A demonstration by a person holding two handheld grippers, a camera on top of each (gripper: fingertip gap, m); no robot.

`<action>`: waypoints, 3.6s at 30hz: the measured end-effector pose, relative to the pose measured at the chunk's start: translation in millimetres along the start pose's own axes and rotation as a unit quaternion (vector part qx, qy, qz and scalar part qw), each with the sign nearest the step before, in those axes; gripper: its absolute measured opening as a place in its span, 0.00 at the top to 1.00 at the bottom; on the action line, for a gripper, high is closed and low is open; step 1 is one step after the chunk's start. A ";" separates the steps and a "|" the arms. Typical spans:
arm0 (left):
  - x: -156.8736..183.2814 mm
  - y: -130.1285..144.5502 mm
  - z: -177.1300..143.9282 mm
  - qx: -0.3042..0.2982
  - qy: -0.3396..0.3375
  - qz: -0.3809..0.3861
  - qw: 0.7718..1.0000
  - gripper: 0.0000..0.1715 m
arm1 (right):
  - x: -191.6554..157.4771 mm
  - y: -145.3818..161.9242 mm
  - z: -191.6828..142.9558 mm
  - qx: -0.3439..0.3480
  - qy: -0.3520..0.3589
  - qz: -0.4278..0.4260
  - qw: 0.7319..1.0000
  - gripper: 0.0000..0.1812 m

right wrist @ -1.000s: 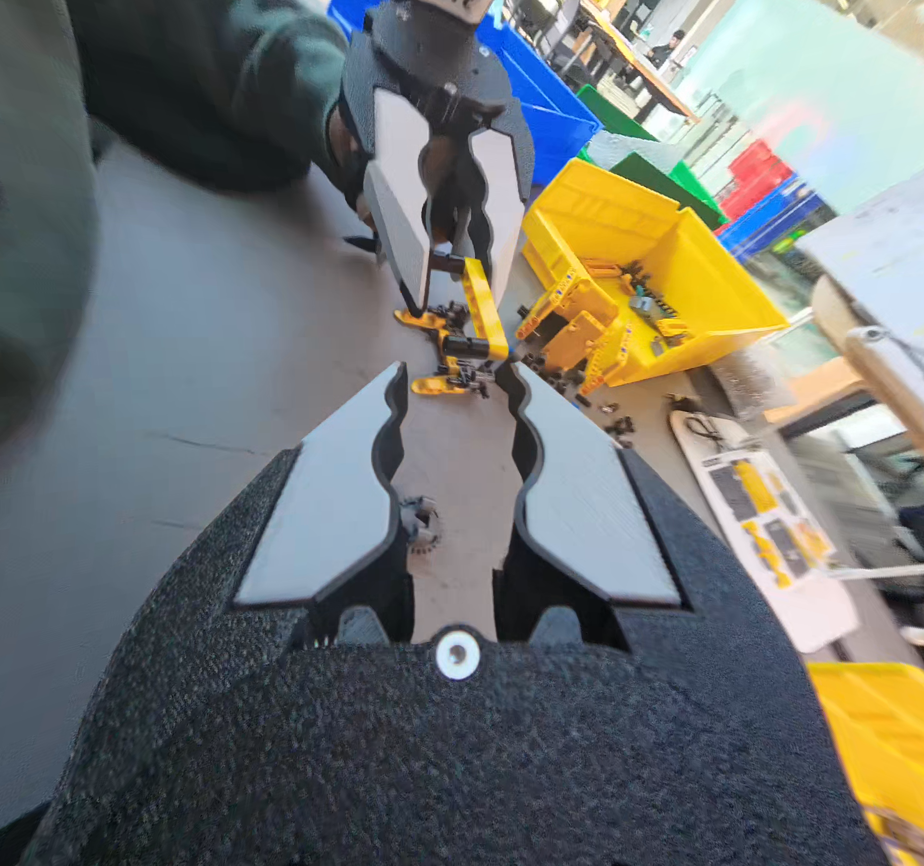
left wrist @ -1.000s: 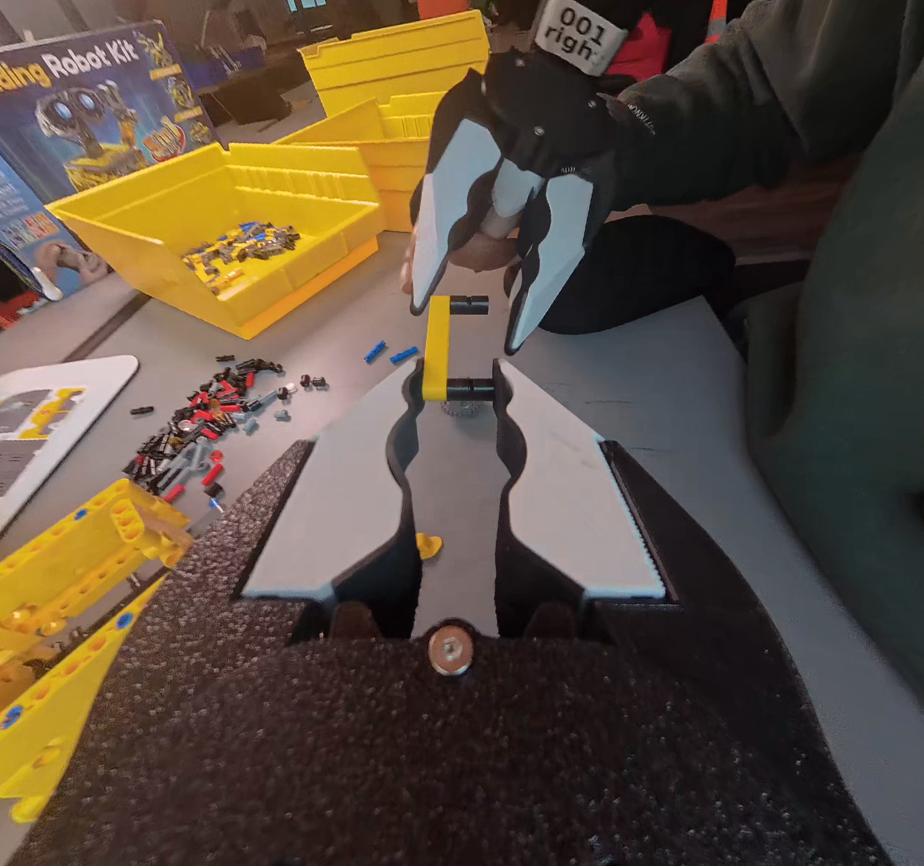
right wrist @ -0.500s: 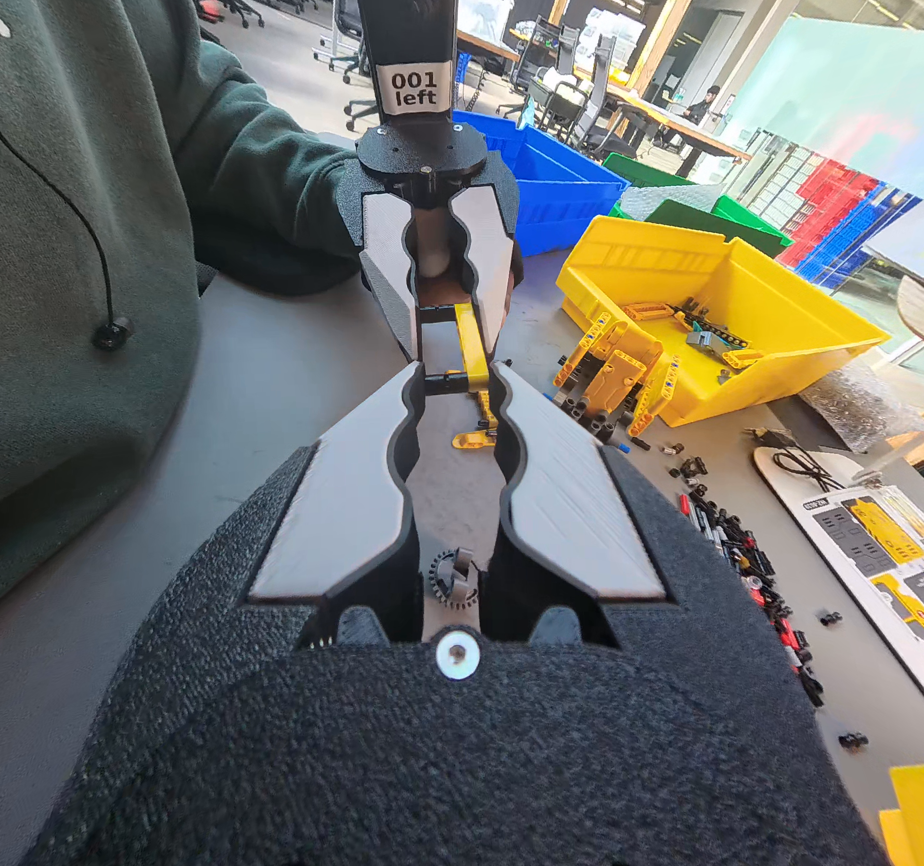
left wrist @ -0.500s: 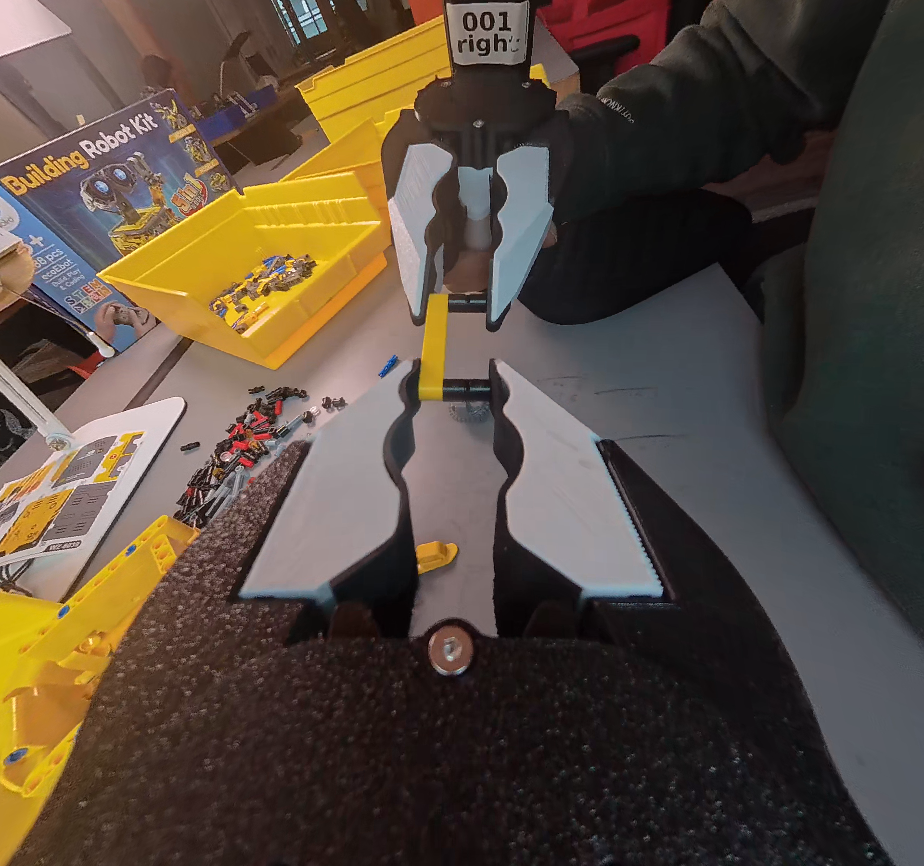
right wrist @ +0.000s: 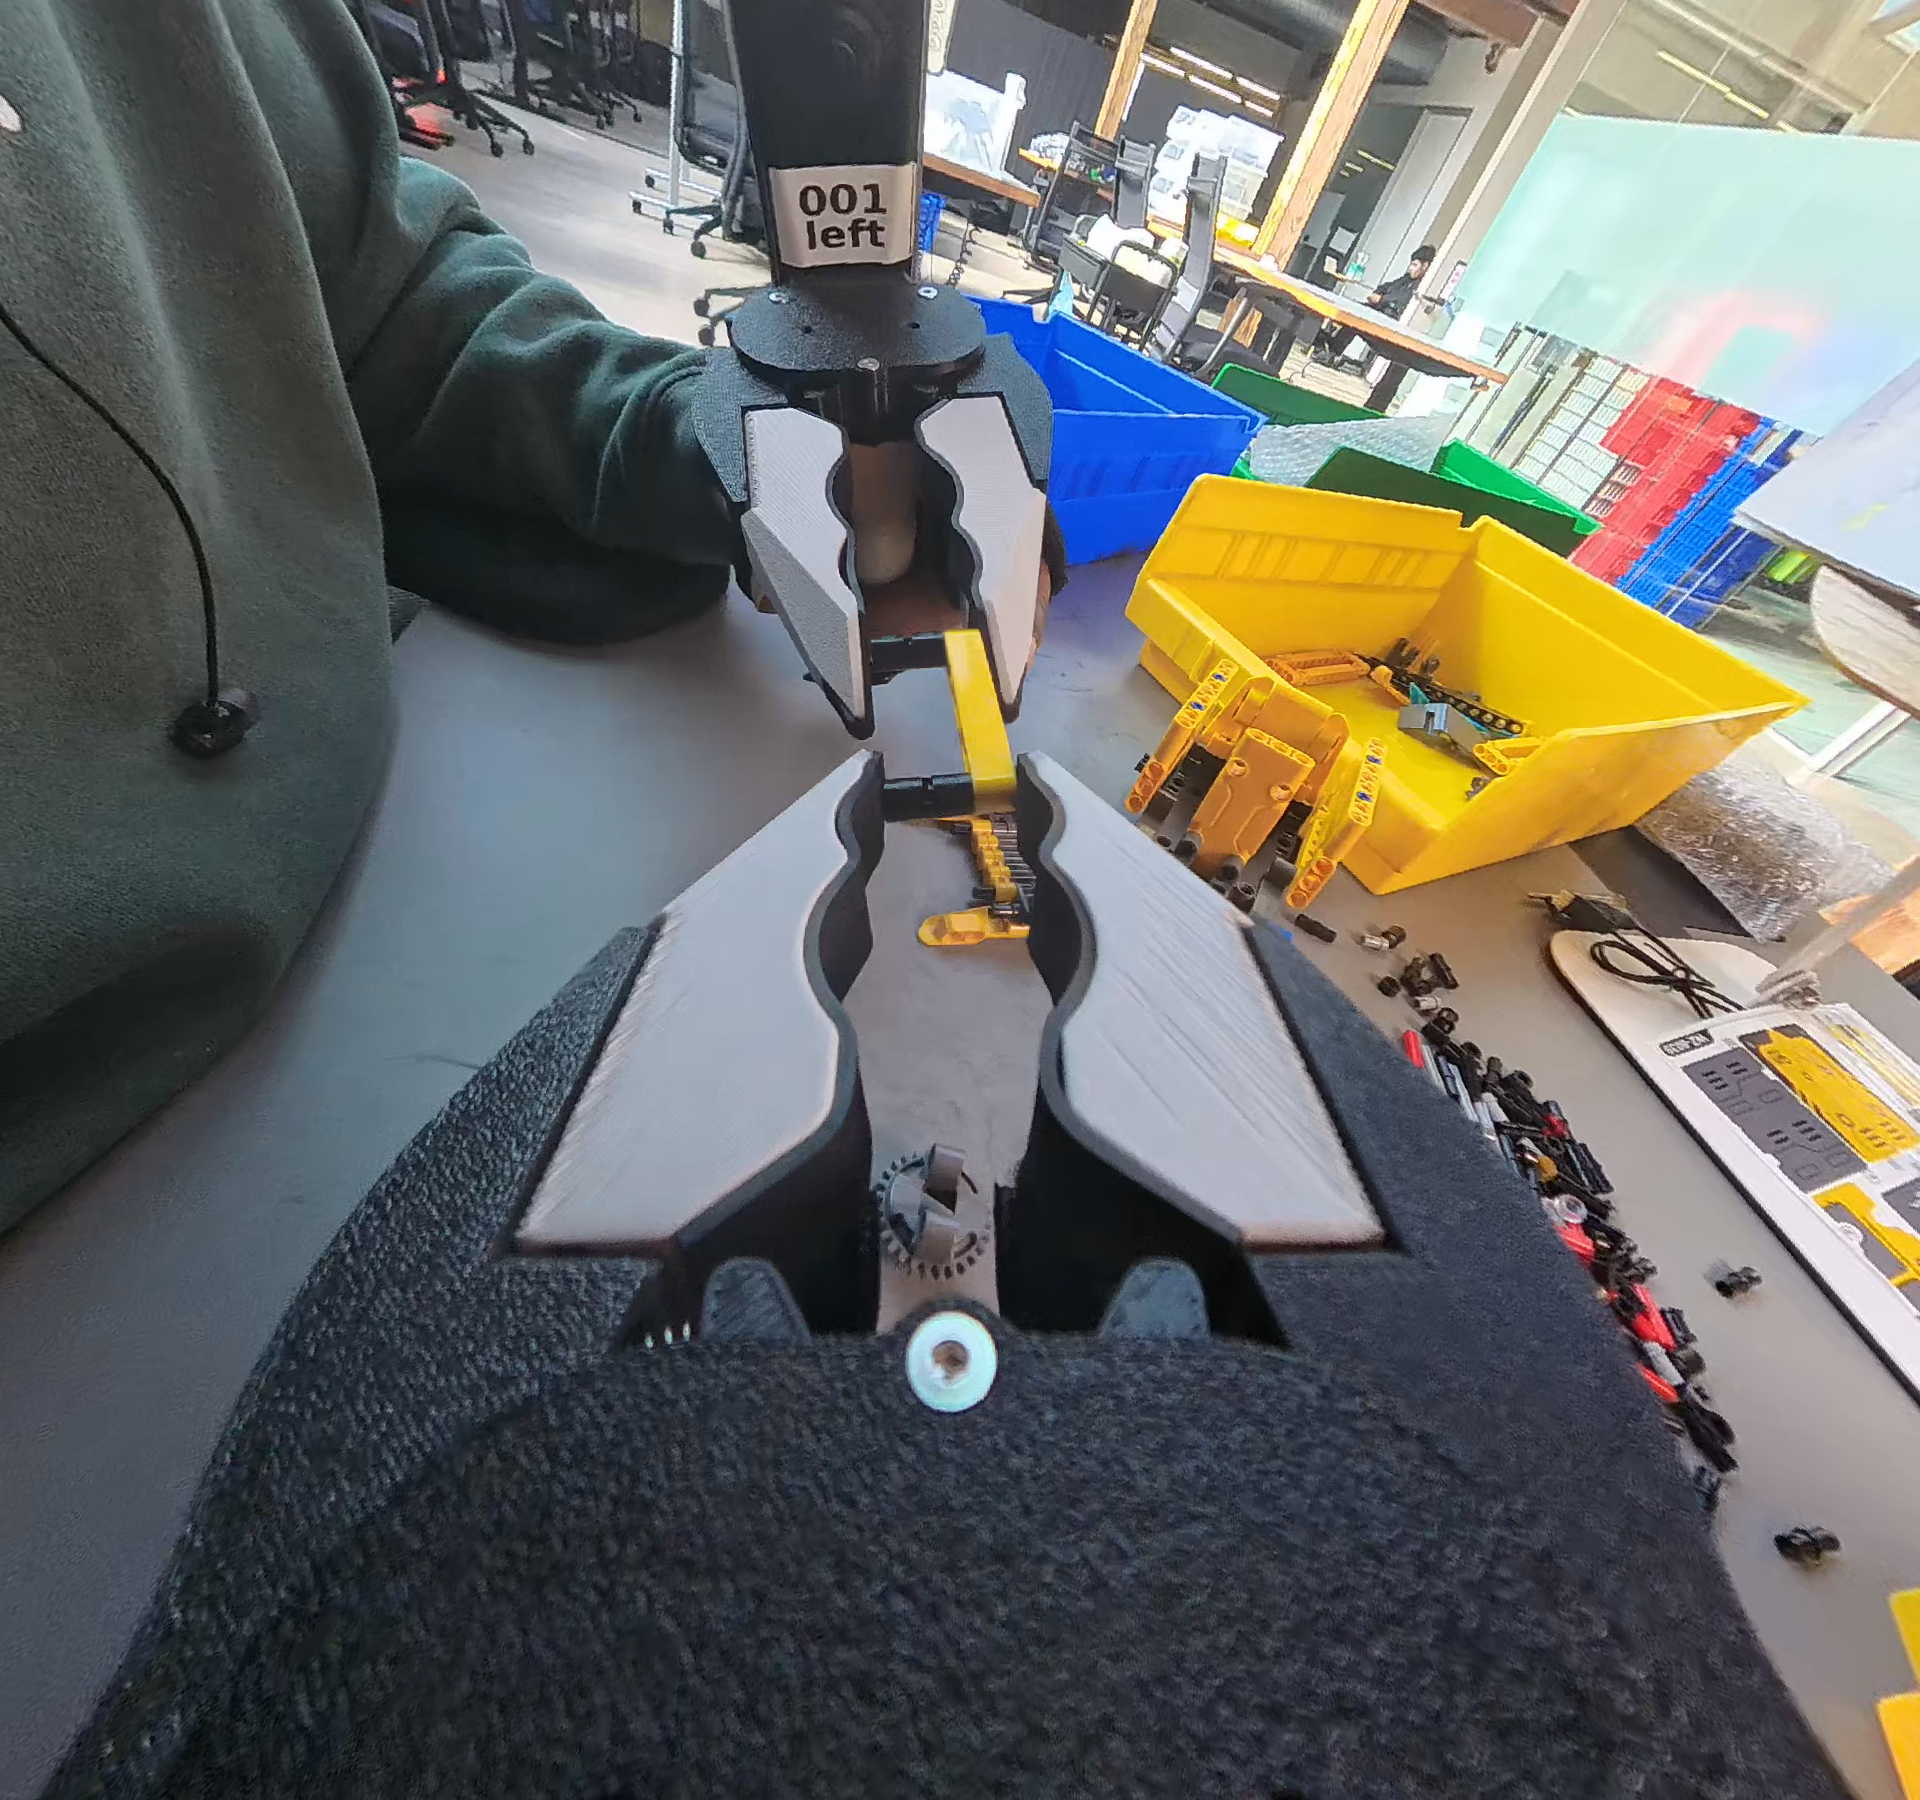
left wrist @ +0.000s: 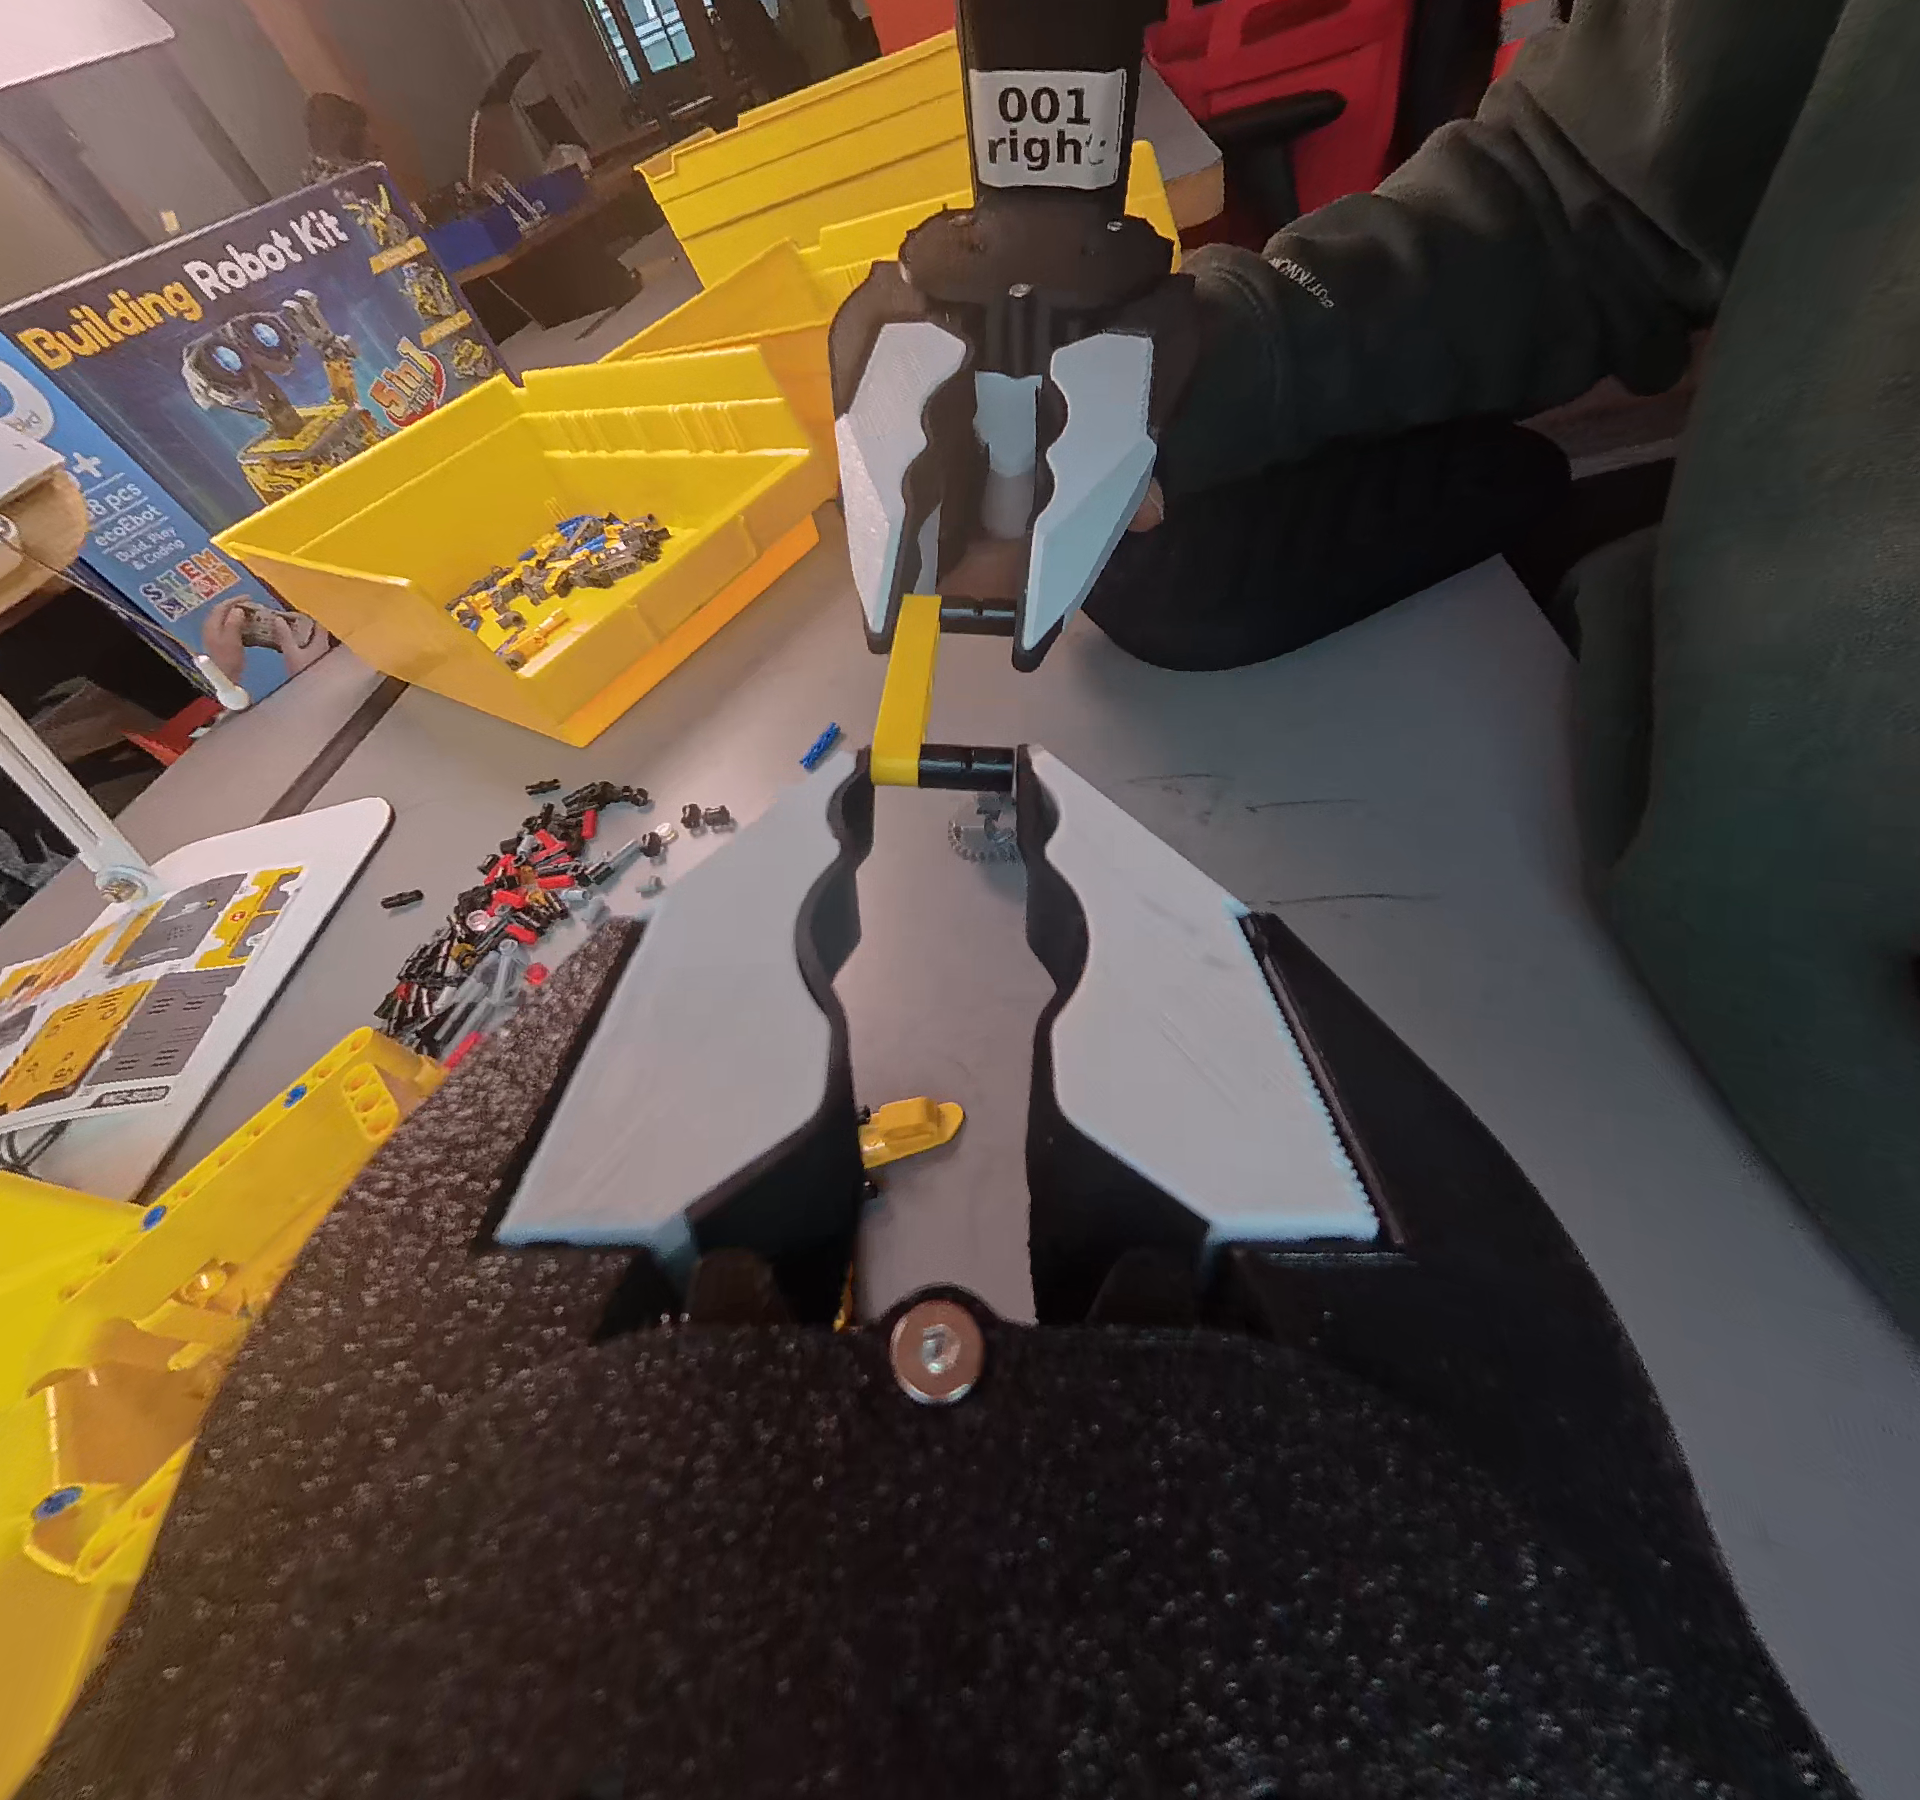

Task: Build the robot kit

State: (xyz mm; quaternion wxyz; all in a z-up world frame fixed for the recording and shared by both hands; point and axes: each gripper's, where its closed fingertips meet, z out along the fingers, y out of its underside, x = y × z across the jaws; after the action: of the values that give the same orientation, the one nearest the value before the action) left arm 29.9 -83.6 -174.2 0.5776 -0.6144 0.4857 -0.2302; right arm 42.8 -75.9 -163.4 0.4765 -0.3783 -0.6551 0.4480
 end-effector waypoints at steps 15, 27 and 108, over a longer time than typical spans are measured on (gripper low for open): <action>-22.8 -24.2 -8.4 0.159 0.174 -0.478 0.846 0.92 | 27.7 -9.4 -4.6 0.011 0.124 -0.087 0.988 0.87; -28.1 -2.8 -0.2 0.093 0.117 -0.473 0.868 0.96 | 31.4 3.5 -1.0 -0.034 0.145 -0.116 0.982 0.87; -31.4 17.0 -5.6 -0.013 -0.006 -0.172 0.985 0.72 | 22.4 23.9 6.2 -0.039 0.079 0.030 0.996 0.87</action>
State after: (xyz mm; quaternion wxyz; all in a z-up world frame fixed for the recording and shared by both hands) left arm 6.3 -56.8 -180.1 0.5242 -0.6975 0.3724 -0.3162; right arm 32.7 -49.2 -180.6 0.4981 -0.4501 -0.6208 0.4048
